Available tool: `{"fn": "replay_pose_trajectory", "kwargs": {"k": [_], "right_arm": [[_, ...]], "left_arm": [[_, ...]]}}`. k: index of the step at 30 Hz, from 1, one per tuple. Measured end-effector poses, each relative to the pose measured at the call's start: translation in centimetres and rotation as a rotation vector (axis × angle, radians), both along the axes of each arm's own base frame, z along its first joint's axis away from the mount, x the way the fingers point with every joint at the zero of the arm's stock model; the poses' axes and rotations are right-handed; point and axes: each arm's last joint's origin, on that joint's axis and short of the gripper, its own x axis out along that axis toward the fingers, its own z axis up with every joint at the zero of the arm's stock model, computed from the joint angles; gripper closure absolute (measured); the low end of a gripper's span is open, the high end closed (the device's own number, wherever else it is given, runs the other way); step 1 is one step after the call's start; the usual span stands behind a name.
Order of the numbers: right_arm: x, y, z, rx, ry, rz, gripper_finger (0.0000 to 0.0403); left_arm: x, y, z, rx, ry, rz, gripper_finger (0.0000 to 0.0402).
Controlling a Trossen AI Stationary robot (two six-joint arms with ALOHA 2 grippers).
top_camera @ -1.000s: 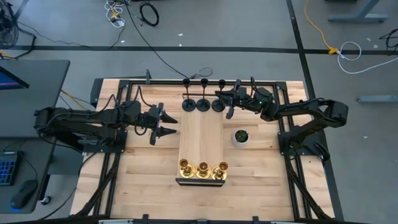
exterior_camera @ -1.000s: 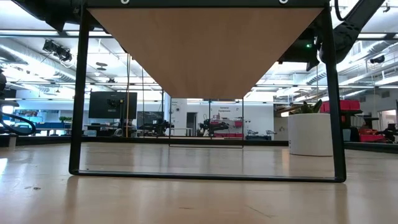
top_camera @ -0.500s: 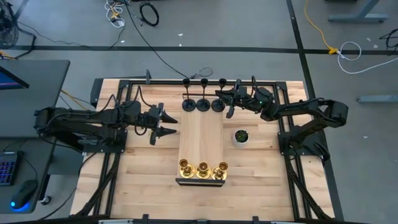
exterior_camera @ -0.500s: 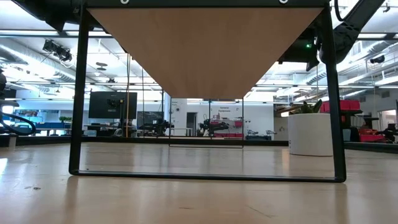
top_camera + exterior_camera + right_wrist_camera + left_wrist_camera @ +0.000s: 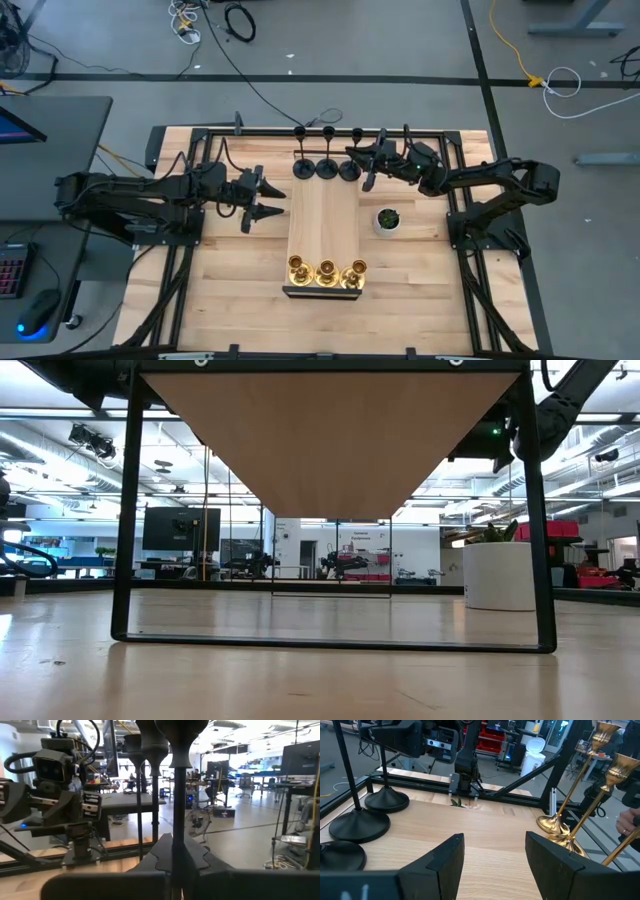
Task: Pick & Place candle stick holders
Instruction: Put the black candle holder on the shelf aligned with the other black candle holders, then return to Home Position
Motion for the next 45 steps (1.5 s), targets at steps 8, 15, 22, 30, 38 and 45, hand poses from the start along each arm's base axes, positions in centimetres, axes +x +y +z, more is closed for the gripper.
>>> {"fn": "replay_pose_trajectory", "kwargs": {"k": [8, 15, 22, 30, 38, 45], "right_arm": [[0.0, 0.0, -0.3, -0.012, 0.029, -0.01, 0.036], [0.0, 0.0, -0.4, -0.004, 0.039, -0.01, 0.0335], [0.0, 0.0, -0.3, -0.008, 0.036, -0.01, 0.0281], [-0.6, 0.2, 0.9, -0.029, 0.001, -0.012, 0.0204], [-2.1, 0.6, 2.2, -0.019, 0.071, -0.082, 0.0175], [-4.6, 1.7, 4.2, -0.002, 0.112, -0.081, 0.0174]], "left_arm": [[0.0, 0.0, 0.0, -0.001, 0.0, 0.0, 0.0191], [0.0, 0.0, 0.0, -0.002, 0.001, 0.0, 0.0191], [0.0, 0.0, 0.0, -0.002, 0.002, 0.0, 0.0191], [0.0, 0.0, -0.1, -0.003, 0.012, 0.0, 0.0191], [0.0, 0.0, -0.3, 0.017, 0.025, -0.003, 0.0191], [-0.3, 0.0, 0.3, 0.076, -0.015, 0.01, 0.0191]]}}
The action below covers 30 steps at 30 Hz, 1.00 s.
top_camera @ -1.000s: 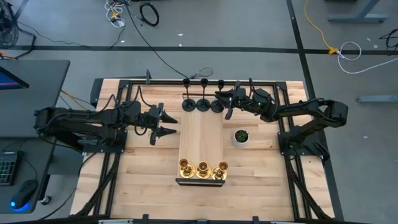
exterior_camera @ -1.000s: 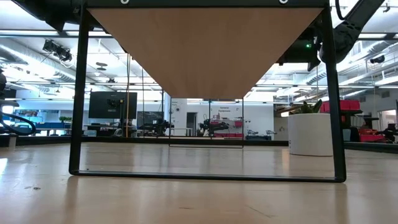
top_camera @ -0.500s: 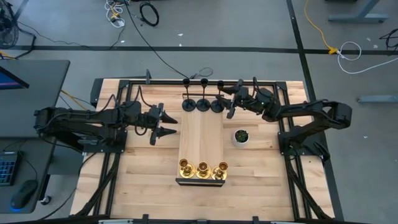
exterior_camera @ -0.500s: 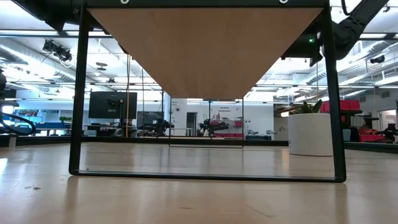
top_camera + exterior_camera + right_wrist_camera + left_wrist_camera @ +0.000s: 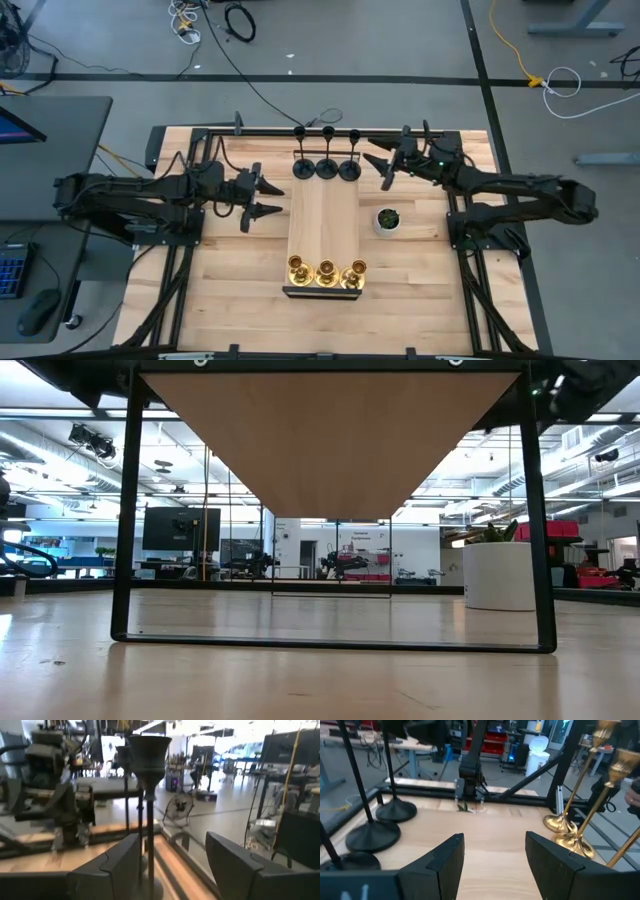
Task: Pick & Place candle stick holders
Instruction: Return to Home Position
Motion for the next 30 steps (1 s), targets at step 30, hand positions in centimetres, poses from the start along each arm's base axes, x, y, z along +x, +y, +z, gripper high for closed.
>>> {"fn": "replay_pose_trajectory", "kwargs": {"k": [30], "right_arm": [[-8.7, 6.7, -7.3, 0.17, -0.103, 0.149, 0.0174]], "left_arm": [[-10.6, -0.3, -5.2, 0.042, -0.224, 0.268, 0.0191]]}}
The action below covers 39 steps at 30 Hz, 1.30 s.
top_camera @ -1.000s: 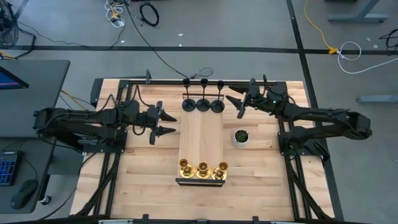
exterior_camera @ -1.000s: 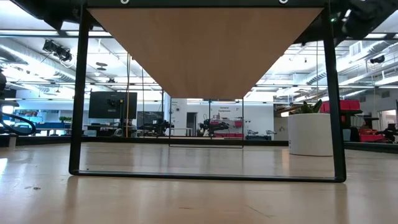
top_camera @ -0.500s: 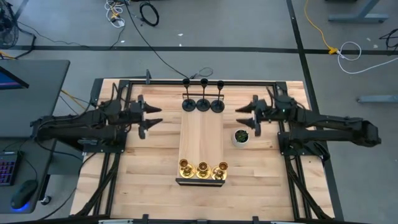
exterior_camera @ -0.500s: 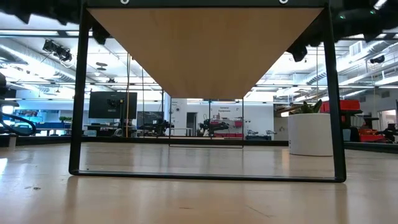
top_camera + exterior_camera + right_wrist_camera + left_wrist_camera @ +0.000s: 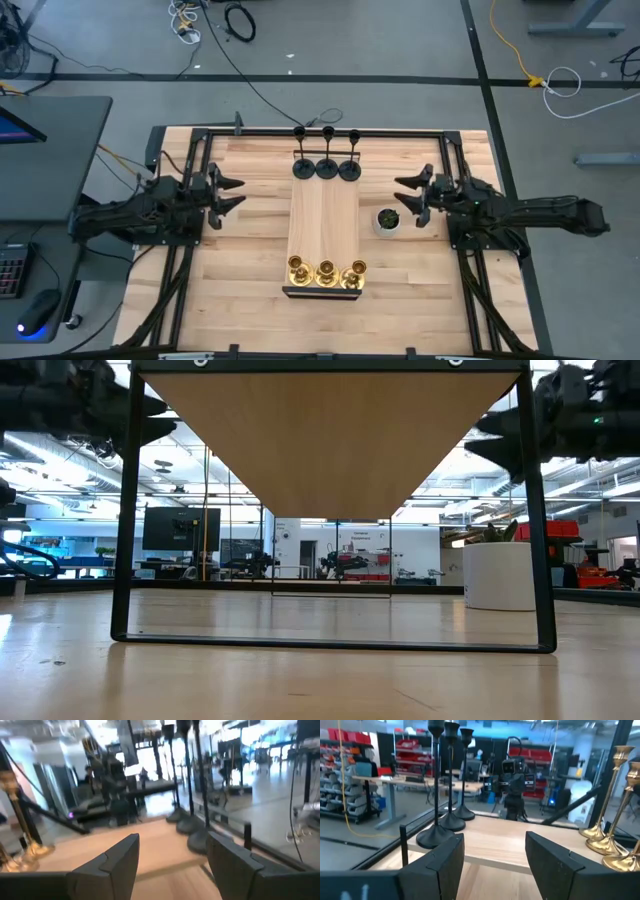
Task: Pick & Place candle stick holders
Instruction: Return to Home Position
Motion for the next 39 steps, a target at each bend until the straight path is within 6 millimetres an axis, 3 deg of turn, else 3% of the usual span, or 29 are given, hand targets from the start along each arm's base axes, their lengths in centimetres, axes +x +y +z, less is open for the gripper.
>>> {"fn": "replay_pose_trajectory", "kwargs": {"k": [8, 11, 17, 21, 39], "right_arm": [[-1.2, 0.4, -0.4, -0.001, 0.035, -0.056, 0.0174], [-1.6, 0.5, -1.3, 0.028, 0.118, -0.109, 0.0174], [-1.6, 1.2, -1.8, -0.005, 0.181, -0.031, 0.0174], [-1.5, 1.5, -3.3, -0.021, 0.182, -0.03, 0.0174], [-1.5, 1.6, -3.5, -0.046, 0.205, -0.06, 0.0174]], "left_arm": [[0.5, 0.1, -4.1, -0.042, 0.044, 0.004, 0.0191], [0.5, 0.1, -4.2, -0.037, 0.053, -0.003, 0.0191], [0.5, 0.0, -4.2, -0.012, 0.062, -0.008, 0.0191], [0.5, 0.0, -4.2, -0.02, 0.06, -0.016, 0.0191], [0.5, 0.0, -4.1, -0.065, 0.043, -0.02, 0.0191]]}}
